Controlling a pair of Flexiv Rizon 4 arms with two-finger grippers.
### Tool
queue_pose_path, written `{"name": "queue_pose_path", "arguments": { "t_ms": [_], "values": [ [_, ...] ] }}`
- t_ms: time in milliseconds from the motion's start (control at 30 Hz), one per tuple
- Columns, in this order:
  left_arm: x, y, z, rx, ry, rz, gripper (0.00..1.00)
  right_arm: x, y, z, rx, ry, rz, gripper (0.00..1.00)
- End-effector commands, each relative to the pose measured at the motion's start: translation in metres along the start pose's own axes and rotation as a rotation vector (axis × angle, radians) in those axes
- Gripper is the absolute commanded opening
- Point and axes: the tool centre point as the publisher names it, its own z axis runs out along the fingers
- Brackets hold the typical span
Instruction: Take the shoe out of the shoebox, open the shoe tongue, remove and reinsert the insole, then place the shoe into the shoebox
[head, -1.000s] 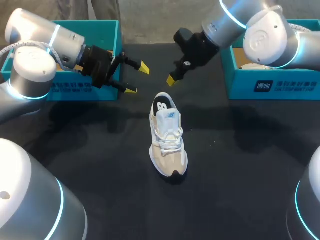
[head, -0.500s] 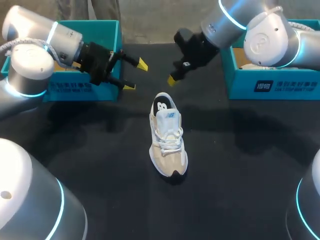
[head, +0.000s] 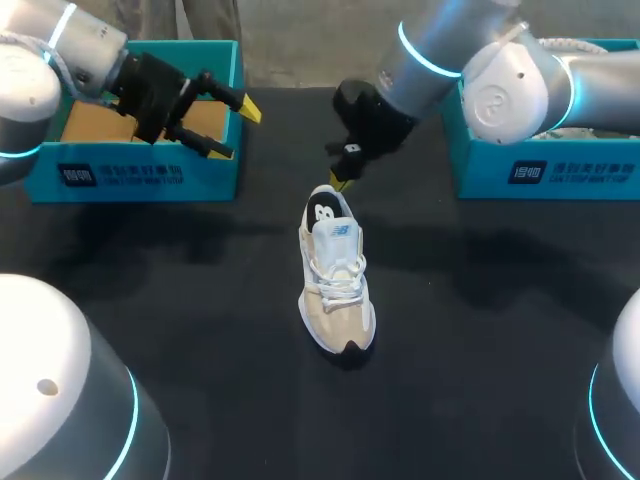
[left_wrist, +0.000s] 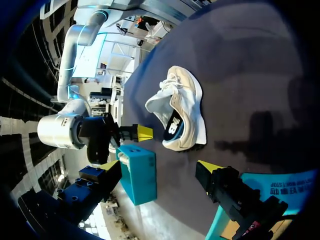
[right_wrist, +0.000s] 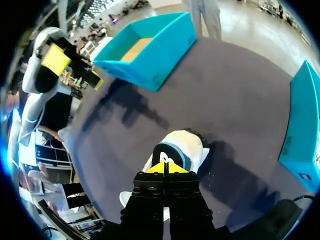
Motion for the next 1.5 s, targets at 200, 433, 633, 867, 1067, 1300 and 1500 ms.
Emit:
{"name": "queue_pose_path", "arguments": {
  "t_ms": [200,433,633,867,1067,1300,1500],
  "values": [
    [-0.009,-0.001,-0.039,0.013,0.014,0.006,1.00,0.011,-0.013,0.018,0.078,-0.124,0.061,0.00],
    [-0.014,-0.003,-0.063,0.027,0.023,0.013,1.00,0.017,-0.024,0.030,0.121,-0.147,0.106,0.00],
    [-0.019,-0.004,-0.080,0.042,0.022,0.023,1.00,0.022,-0.030,0.037,0.167,-0.179,0.135,0.00],
    [-0.021,-0.005,-0.098,0.045,0.023,0.030,1.00,0.023,-0.039,0.045,0.206,-0.204,0.167,0.00],
    [-0.014,0.000,-0.113,0.014,0.032,0.018,1.00,0.026,-0.047,0.051,0.241,-0.213,0.188,0.00],
    [-0.010,0.003,-0.119,-0.008,0.024,0.004,1.00,0.025,-0.054,0.060,0.267,-0.231,0.208,0.00],
    [-0.010,0.003,-0.119,-0.008,0.024,0.004,1.00,0.018,-0.055,0.069,0.282,-0.251,0.218,0.00]
  ]
}}
